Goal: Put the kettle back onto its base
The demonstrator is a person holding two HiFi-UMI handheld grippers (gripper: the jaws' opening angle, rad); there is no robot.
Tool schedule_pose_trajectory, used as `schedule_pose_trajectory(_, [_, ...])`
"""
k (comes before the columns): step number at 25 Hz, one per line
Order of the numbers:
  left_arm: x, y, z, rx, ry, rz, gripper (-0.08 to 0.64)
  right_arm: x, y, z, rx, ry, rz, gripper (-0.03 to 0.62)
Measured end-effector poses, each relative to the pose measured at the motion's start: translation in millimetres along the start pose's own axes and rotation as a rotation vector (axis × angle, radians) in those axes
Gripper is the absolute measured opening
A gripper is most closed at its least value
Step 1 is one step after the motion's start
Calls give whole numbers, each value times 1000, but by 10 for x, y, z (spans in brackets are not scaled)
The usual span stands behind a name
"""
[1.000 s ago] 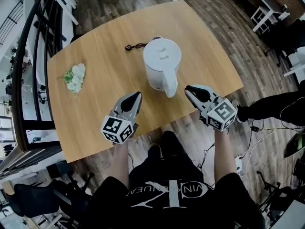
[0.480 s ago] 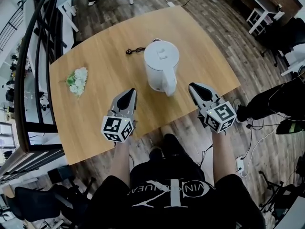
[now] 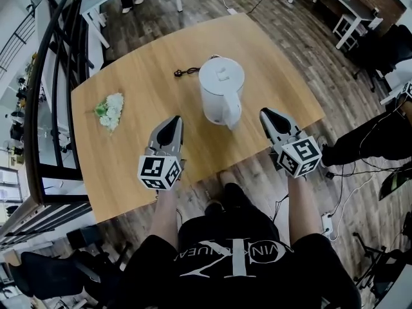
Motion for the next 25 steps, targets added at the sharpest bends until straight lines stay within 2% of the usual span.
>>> schedule_pose_trajectory(25, [-66, 234, 218, 4, -72, 71, 11, -7, -182, 266, -2, -71, -108, 26])
Point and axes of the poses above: the fingertips, and each gripper's own axes: x forward along the fingers, y to its left, z out of its top, the point moved 2 cm from there along -x, backward along the fingers
